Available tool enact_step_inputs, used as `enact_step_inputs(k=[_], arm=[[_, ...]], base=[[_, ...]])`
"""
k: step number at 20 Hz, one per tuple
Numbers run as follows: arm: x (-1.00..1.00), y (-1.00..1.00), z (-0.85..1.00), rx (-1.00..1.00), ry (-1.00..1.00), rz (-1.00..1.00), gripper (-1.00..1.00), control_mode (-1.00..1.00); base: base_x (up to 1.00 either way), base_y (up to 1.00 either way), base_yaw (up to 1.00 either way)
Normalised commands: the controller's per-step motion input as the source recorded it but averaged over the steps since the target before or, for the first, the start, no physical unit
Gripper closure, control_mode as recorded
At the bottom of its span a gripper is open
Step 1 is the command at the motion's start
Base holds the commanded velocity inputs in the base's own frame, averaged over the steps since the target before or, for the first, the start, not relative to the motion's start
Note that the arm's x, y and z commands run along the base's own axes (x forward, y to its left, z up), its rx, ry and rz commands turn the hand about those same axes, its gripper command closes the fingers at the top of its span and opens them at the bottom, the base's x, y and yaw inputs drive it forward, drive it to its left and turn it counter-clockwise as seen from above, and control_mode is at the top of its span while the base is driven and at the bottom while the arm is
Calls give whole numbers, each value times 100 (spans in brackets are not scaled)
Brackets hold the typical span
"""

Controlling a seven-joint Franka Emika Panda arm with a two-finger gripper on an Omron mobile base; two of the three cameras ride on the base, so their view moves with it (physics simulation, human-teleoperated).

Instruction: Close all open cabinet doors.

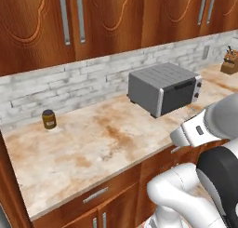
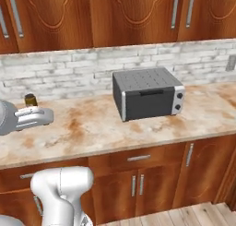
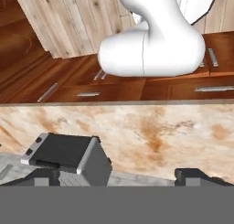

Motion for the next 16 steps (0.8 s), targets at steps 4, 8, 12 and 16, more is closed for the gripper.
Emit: enact_step_inputs(k=[4,8,12,16], arm=[[0,0,0,0,0,0,-100,100],[0,0,0,0,0,0,-100,100],[0,0,0,0,0,0,-100,100],[0,0,0,0,0,0,-100,100]], base=[[-27,-7,-56],[-24,-21,-56],[-22,-35,-55],[-16,-43,-53]])
